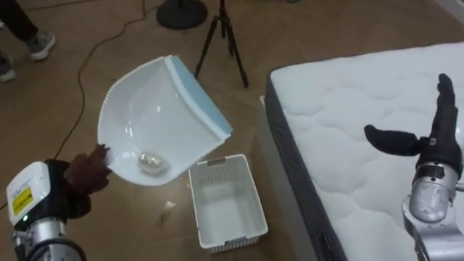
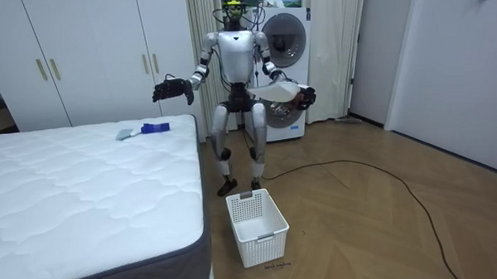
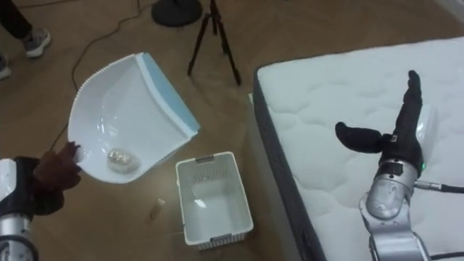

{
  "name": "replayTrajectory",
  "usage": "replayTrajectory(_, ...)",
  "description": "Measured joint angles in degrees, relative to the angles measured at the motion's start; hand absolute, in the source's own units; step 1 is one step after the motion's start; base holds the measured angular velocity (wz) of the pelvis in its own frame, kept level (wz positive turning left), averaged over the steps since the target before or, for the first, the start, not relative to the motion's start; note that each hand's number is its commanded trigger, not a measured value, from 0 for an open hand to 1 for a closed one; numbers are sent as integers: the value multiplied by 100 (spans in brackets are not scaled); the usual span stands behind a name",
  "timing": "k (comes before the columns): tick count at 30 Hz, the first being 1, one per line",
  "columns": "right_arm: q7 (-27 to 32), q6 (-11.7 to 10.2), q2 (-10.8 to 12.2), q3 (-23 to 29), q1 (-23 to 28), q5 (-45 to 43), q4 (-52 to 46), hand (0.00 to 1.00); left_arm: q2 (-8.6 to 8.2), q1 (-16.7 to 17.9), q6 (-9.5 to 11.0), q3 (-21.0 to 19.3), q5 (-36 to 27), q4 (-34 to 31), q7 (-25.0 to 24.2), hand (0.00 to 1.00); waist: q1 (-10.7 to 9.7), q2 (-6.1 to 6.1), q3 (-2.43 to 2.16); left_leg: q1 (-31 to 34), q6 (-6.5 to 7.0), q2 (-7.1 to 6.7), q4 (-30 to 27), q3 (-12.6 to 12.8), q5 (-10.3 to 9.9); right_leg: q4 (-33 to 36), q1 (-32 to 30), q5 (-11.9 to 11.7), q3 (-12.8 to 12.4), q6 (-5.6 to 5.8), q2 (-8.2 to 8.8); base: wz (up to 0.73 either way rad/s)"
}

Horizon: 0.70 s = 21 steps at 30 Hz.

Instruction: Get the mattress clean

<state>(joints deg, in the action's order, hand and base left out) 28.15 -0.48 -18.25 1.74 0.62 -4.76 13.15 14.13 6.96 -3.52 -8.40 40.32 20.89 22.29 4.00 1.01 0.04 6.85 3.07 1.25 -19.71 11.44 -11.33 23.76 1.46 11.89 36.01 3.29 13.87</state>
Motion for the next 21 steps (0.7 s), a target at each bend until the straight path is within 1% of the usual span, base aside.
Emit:
replayTrajectory(1,-36,0,0,0,0,0,0,0,2,-2,3,23,1,0,0,100,-41,15,0,8,20,-33,0,-137,11,12,9,-9,-164,14,-4,88)
replayTrajectory(2,-71,0,0,2,7,-2,1,0,2,-4,16,59,25,2,-6,100,-108,54,-7,20,60,-134,-8,-394,35,56,-3,-12,-515,25,-24,100)
replayTrajectory(3,-82,0,1,13,11,-5,1,0,5,-9,21,101,31,5,-8,100,-250,86,-2,33,111,-229,-13,-686,62,185,-117,3,-969,1,-73,103)
replayTrajectory(4,-86,0,1,14,16,-5,3,0,9,-9,20,119,30,9,-9,100,-287,81,4,50,144,-259,-15,-866,61,179,-212,65,-1350,-22,-214,93)
replayTrajectory(5,-92,-1,4,13,39,-7,4,0,11,3,17,140,21,12,-9,100,-305,70,21,60,174,-290,8,-1235,80,45,-408,172,-1938,-122,-592,88)
replayTrajectory(6,-99,3,7,6,90,-6,4,0,36,3,9,155,23,16,-18,100,-339,76,33,62,106,-295,16,-1492,133,-180,-594,169,-2240,-155,-872,91)
replayTrajectory(7,-103,14,10,6,110,-6,3,0,59,3,7,166,16,17,-21,100,-380,88,48,64,102,-307,12,-1591,139,-337,-704,123,-2375,-188,-991,96)
replayTrajectory(8,-104,39,9,7,114,-7,-2,0,103,-3,6,174,-20,16,-33,100,-392,171,44,106,93,-358,-51,-1684,129,-649,-934,-76,-2608,-192,-1093,92)
replayTrajectory(9,-106,57,-3,13,123,-57,-14,0,111,-1,-7,180,-20,17,-67,100,-421,244,21,218,57,-444,-264,-1759,31,-701,-1041,-449,-2700,-180,-1106,96)
replayTrajectory(10,-106,62,-5,24,149,-100,-17,0,111,-6,-8,185,-9,17,-90,100,-485,252,13,280,55,-438,-366,-1637,-24,-709,-1000,-601,-2653,-279,-1107,110)
replayTrajectory(11,-115,69,-16,45,202,-239,-15,0,107,-26,-8,245,-9,25,-132,100,-534,211,11,337,81,-282,-409,-1183,-65,-717,-919,-526,-2490,-265,-1114,94)
replayTrajectory(12,-154,68,-16,43,230,-248,-10,0,131,-51,2,292,-11,24,-159,100,-492,180,34,357,82,-170,-399,-969,-90,-708,-907,-492,-2410,-297,-1113,67)
replayTrajectory(13,-187,68,-16,28,238,-255,-7,0,131,-48,7,298,-11,25,-169,100,-459,167,46,359,73,-165,-397,-984,-107,-705,-911,-489,-2398,-319,-1122,23)
replayTrajectory(14,-299,68,-16,4,257,-259,-5,0,131,-48,6,299,-7,48,-179,100,-367,135,66,366,62,-162,-400,-1042,-136,-687,-927,-483,-2384,-355,-1160,15)
replayTrajectory(15,-421,68,-17,3,266,-259,8,0,131,-50,5,296,-10,50,-182,100,-326,109,75,410,58,-169,-408,-1110,-154,-675,-934,-473,-2374,-365,-1173,22)
replayTrajectory(17,-560,68,-23,2,266,-232,80,0,139,-86,10,294,-23,114,-180,100,-315,104,79,460,58,-197,-402,-1172,-158,-669,-937,-423,-2385,-356,-1173,32)
replayTrajectory(19,-647,59,-28,-14,265,-220,103,0,151,-119,14,296,-26,278,-176,100,-229,96,83,455,52,-191,-418,-1170,-201,-602,-959,-363,-2413,-356,-1179,9)
replayTrajectory(21,-787,22,-56,-49,264,-268,109,0,198,-183,13,284,43,529,-160,100,-164,108,90,486,43,-196,-538,-1189,-294,-337,-1067,-197,-2430,-365,-1146,0)
